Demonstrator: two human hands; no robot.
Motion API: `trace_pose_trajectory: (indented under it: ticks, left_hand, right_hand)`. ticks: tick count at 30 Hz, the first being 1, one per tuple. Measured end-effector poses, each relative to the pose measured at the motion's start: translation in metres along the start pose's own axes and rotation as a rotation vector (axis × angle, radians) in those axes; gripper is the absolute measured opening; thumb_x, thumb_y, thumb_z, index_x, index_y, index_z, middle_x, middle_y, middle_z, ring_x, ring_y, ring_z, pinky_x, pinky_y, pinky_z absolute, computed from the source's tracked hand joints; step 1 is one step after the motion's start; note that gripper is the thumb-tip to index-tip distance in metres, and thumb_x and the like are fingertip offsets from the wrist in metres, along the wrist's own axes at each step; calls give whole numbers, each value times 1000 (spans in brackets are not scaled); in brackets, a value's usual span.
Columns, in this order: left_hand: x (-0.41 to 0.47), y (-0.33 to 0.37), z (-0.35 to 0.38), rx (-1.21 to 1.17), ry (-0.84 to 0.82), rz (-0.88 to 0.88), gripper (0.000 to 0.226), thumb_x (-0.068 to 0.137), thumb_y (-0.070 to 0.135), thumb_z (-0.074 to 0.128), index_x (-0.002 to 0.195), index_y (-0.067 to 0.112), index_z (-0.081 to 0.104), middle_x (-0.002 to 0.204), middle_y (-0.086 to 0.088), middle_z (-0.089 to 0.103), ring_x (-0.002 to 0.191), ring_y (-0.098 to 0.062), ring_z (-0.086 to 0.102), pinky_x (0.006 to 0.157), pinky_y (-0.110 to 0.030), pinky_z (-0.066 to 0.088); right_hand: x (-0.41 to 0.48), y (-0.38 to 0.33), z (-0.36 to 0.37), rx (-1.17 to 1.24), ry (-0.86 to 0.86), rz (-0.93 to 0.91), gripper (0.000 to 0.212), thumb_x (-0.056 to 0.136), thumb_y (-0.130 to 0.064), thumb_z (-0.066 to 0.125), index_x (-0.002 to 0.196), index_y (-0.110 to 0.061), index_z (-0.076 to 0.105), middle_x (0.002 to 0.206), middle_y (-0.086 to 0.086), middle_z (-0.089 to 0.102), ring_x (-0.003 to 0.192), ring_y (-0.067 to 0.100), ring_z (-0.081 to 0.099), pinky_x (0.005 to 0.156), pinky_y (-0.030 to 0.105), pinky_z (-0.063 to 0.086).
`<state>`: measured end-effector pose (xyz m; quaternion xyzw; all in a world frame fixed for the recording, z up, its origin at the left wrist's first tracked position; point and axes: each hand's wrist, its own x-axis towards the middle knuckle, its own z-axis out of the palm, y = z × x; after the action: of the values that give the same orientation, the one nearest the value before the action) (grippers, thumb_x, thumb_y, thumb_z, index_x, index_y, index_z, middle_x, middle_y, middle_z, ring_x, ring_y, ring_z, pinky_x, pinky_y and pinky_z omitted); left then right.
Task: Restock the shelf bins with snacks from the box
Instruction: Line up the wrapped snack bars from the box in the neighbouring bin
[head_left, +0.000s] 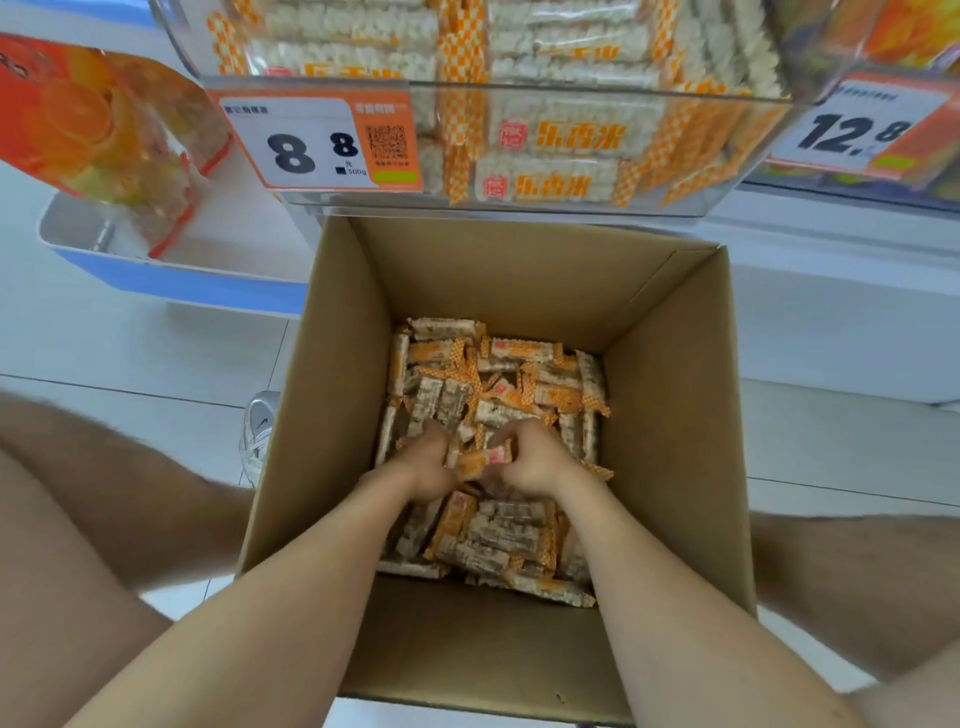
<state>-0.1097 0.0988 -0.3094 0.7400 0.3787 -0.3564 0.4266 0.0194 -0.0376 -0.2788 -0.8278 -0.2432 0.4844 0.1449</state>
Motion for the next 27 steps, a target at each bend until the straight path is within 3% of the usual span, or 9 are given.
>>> trace_pose_trajectory:
  ticks: [2,4,7,9,12,18,22,24,27]
  left_hand:
    - [-8,8,-11,-179,42,10,86,102,29,63,166,15,7,165,-11,33,147,-32,40,115,-37,42]
    - [-18,18,-23,-313,100,43,68,108,28,56,165,16,21,165,-9,34,150,-31,37,115,-32,38]
    - [-37,31,-40,-506,186,66,52,109,29,53,159,23,39,163,-7,40,149,-29,39,120,-40,37]
    - [-50,35,-50,-588,202,123,40,107,31,58,147,30,54,154,-5,52,139,-27,51,118,-44,42]
    - [-72,45,-62,-666,156,213,21,103,30,64,124,28,65,128,-7,71,111,-22,70,104,-47,56]
    - [-131,73,-92,-389,197,431,23,104,26,63,127,25,69,120,1,70,110,-13,68,96,-33,57]
    - [-165,82,-120,-265,-22,478,46,87,6,64,131,16,66,117,-1,73,103,-12,68,82,-24,52]
    - [-183,86,-134,-168,24,486,54,84,4,68,136,16,60,119,-3,72,102,-15,70,78,-25,56]
    - [-213,92,-154,-186,202,514,45,85,9,77,125,22,61,113,-6,70,90,-18,75,77,-31,63]
  right_hand:
    - [-8,-3,-17,129,101,-32,35,86,-22,84,113,-26,63,120,5,63,108,26,64,74,35,53]
    - [-18,-8,-35,209,184,-62,36,87,-16,81,113,-26,59,102,4,63,84,21,63,66,37,51]
    - [-34,-17,-60,286,208,-79,36,89,-12,77,119,-22,60,96,-2,64,72,10,61,63,30,53]
    - [-45,-24,-72,348,177,-122,45,88,-6,77,129,-15,63,98,-2,71,78,8,68,69,26,57]
    - [-66,-37,-84,395,147,-194,46,87,-4,78,129,-15,65,109,0,76,97,10,72,89,33,60]
    - [-95,-61,-97,349,287,-391,35,93,-20,75,125,-33,72,112,-10,75,108,5,68,95,28,56]
    - [-123,-74,-110,312,364,-464,37,94,-22,77,129,-25,65,112,-14,72,101,-7,67,80,5,48]
    - [-135,-79,-115,287,391,-525,30,95,-22,77,124,-25,72,112,-18,73,104,-12,65,86,6,47]
    - [-154,-97,-121,265,411,-629,31,98,-22,74,128,-30,73,119,-17,71,108,-1,67,97,19,52]
